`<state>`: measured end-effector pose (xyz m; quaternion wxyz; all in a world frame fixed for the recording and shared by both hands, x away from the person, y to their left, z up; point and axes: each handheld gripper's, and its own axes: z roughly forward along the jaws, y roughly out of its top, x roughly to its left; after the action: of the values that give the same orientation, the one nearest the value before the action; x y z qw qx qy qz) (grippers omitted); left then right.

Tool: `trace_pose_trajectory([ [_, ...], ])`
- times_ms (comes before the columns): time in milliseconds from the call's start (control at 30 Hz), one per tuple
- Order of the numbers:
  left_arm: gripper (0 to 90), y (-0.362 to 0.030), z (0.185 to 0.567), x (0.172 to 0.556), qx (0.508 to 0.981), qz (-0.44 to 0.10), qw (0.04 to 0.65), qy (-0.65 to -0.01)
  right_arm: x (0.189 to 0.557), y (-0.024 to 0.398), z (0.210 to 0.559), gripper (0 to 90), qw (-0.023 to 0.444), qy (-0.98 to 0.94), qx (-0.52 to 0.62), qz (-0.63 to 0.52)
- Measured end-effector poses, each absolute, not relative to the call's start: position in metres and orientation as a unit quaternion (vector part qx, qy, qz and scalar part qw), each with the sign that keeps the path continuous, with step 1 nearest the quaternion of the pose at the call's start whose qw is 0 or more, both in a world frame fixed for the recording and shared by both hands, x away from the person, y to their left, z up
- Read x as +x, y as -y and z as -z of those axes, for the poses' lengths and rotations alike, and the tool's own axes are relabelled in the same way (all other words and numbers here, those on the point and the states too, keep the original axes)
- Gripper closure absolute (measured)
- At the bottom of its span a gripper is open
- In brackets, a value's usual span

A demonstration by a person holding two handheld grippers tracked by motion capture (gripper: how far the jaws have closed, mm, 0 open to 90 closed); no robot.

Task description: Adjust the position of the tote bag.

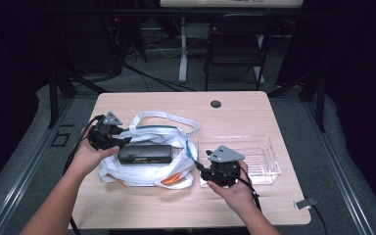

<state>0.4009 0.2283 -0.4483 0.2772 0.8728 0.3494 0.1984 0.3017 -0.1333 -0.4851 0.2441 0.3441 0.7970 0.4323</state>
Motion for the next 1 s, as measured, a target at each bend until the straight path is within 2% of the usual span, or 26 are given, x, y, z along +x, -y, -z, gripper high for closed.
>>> trace_pose_trajectory([
  [67,51.0,-0.227,0.448,0.402,0.871,-0.184,0.278,-0.362,0.301,0.133,0.485,46.7,0.244,-0.798,0.342,-0.433],
  [233,52.1,-0.221,0.452,0.402,0.879,-0.190,0.252,-0.357,0.301,0.132,0.486,46.7,0.243,-0.799,0.340,-0.433],
  [333,46.8,-0.219,0.456,0.405,0.884,-0.186,0.238,-0.358,0.301,0.132,0.488,46.8,0.244,-0.800,0.339,-0.431],
  [433,45.6,-0.218,0.461,0.407,0.892,-0.189,0.212,-0.352,0.301,0.132,0.488,47.3,0.245,-0.801,0.338,-0.429],
  [500,44.3,-0.215,0.465,0.408,0.903,-0.187,0.194,-0.335,0.302,0.133,0.488,47.6,0.245,-0.802,0.338,-0.427],
  [700,51.2,-0.211,0.470,0.408,0.919,-0.180,0.187,-0.298,0.302,0.132,0.490,47.6,0.245,-0.801,0.339,-0.428],
  [833,51.3,-0.210,0.472,0.408,0.927,-0.179,0.175,-0.280,0.302,0.132,0.490,47.5,0.244,-0.802,0.338,-0.427],
  [1000,44.3,-0.207,0.475,0.407,0.939,-0.176,0.165,-0.244,0.302,0.133,0.490,47.8,0.245,-0.801,0.339,-0.428],
])
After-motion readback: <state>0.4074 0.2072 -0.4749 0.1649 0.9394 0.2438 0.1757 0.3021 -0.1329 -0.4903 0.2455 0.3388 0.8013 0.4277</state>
